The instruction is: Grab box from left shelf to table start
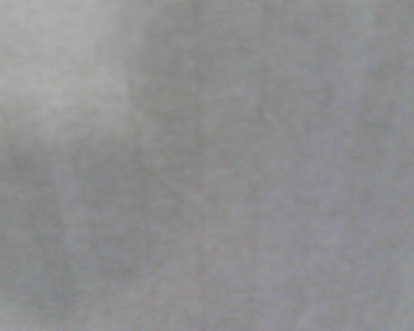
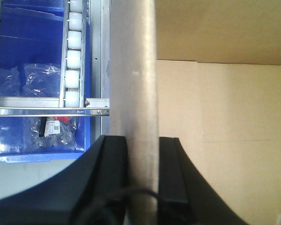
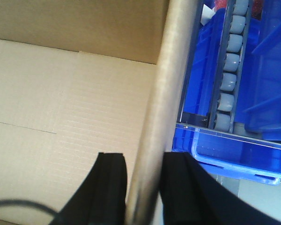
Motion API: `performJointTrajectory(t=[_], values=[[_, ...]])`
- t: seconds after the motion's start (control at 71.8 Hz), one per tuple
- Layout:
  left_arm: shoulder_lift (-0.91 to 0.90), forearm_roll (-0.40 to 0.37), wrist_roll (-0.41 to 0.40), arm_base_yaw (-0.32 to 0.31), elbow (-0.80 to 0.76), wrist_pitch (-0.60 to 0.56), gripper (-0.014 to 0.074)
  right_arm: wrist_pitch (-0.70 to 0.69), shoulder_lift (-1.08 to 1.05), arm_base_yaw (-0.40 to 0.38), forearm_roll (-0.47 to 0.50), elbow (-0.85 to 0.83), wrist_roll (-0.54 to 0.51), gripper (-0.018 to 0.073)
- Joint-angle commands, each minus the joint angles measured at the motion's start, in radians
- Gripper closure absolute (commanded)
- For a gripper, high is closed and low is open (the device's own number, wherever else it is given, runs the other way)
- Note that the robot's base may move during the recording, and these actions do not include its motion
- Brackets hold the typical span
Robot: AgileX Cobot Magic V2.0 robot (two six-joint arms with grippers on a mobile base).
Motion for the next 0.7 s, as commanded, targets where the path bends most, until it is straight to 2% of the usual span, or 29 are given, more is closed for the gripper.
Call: performJointTrajectory(t=[0.0,0.682], values=[[-0.007,-0.151,-0.018,-0.007,-0.041,-0.114,0.07,-0.105,-0.007,0.003,-0.013,-0.029,-0.033,0.0492],[-0.007,-0.151,-0.018,-0.007,-0.041,-0.114,0.07,-0.105,-0.007,0.003,-0.013,-0.029,-0.033,0.0492]])
